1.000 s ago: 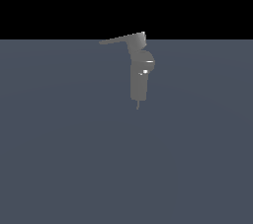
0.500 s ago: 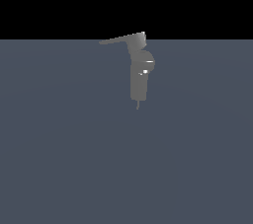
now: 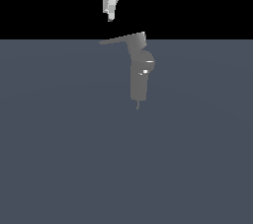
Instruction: Turn on the faucet by rotating a designated handle.
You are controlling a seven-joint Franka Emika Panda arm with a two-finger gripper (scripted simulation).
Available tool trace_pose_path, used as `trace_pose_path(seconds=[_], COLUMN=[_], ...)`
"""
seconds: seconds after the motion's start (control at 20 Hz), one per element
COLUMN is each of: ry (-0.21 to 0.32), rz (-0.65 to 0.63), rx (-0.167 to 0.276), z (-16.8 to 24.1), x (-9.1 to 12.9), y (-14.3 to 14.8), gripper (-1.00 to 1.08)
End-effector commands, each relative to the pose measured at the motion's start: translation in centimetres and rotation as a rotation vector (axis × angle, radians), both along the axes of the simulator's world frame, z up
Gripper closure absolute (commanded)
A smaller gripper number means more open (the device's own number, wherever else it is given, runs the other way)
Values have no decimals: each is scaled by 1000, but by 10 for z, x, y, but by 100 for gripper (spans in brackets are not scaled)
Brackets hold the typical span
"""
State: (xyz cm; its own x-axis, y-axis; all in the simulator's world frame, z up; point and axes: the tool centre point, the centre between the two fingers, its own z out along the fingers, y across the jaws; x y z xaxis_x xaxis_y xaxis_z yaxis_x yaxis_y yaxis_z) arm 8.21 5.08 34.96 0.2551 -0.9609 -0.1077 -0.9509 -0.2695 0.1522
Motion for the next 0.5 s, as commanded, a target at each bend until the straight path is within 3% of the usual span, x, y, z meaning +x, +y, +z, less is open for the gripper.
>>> trace_pose_path(seconds=[0.0, 0.45], ry=[8, 26], rz=[-62, -227], rx=[-20, -81], z=[-16, -64], x=[13, 45], y=[4, 16], gripper=[108, 108])
